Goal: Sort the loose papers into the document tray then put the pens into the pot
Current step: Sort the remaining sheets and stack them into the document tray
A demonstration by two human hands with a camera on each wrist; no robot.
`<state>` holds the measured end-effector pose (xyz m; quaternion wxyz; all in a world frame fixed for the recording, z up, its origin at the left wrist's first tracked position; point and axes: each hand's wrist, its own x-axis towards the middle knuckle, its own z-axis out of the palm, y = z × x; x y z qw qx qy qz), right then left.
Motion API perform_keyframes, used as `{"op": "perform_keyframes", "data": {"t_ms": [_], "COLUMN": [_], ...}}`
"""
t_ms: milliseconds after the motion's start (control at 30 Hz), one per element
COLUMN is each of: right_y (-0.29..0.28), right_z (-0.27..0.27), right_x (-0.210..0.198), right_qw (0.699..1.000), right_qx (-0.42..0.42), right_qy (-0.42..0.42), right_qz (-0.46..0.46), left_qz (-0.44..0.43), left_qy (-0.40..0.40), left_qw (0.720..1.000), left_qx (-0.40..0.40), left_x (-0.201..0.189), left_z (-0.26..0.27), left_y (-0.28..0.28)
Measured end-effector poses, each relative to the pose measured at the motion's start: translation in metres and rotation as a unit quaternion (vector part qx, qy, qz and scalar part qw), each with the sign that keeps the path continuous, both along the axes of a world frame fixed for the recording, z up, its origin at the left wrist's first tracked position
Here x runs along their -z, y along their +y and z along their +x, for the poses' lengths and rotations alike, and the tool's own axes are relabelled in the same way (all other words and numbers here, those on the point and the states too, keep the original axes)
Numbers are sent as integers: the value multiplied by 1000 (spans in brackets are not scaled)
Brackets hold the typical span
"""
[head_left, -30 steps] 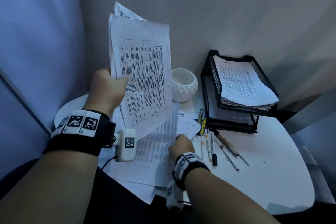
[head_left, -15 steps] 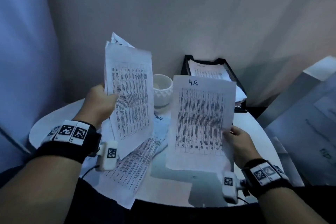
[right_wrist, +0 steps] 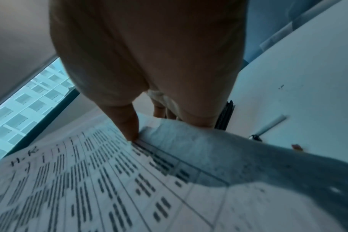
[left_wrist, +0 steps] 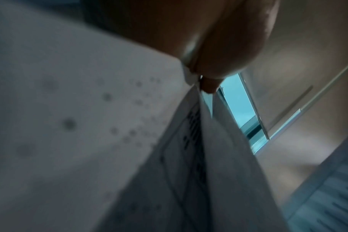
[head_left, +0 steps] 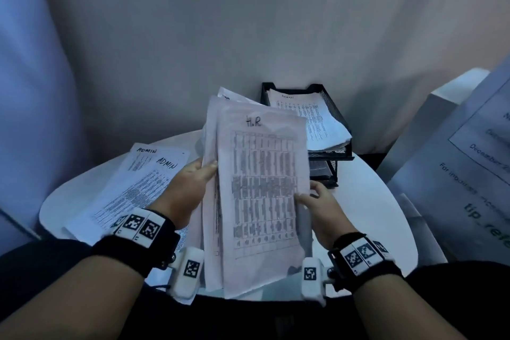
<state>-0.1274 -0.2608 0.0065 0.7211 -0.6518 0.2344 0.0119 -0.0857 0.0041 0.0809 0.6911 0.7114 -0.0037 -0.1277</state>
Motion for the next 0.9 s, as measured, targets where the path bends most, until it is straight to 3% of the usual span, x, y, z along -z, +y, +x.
{"op": "perform_keyframes", "data": {"t_ms": [133,200,300,367,467,567,700,900], "right_y": [15,24,36,44,54,60,64,62], "right_z": [0,1,1,-1,-4,-9,-20,-20], "right_x": [6,2,-14,-25,-31,-27,-15,1], "right_qw": [1000,1000,992,979,958,955,968,985], "right_qx": [-6,13,56,75,110,119,100,85], "right_qy": [22,1,-90,-167,-234,-245,-202,-125], "right_qz": [14,-15,-66,-86,-123,-116,-112,-83], "left_qz": [-12,-12,107,142,84,28,-2,54], "left_qy": [-12,-70,-168,-188,-150,-100,-43,9], "left_qw": [1000,997,980,971,981,990,998,998], "left_qx": [15,16,9,-27,-95,-99,-54,6], "left_x": [6,11,13,11,10,12,24,40], "left_z": [-5,-6,-3,-2,0,0,0,3], "left_y": [-5,-4,-4,-4,-2,2,9,19]}}
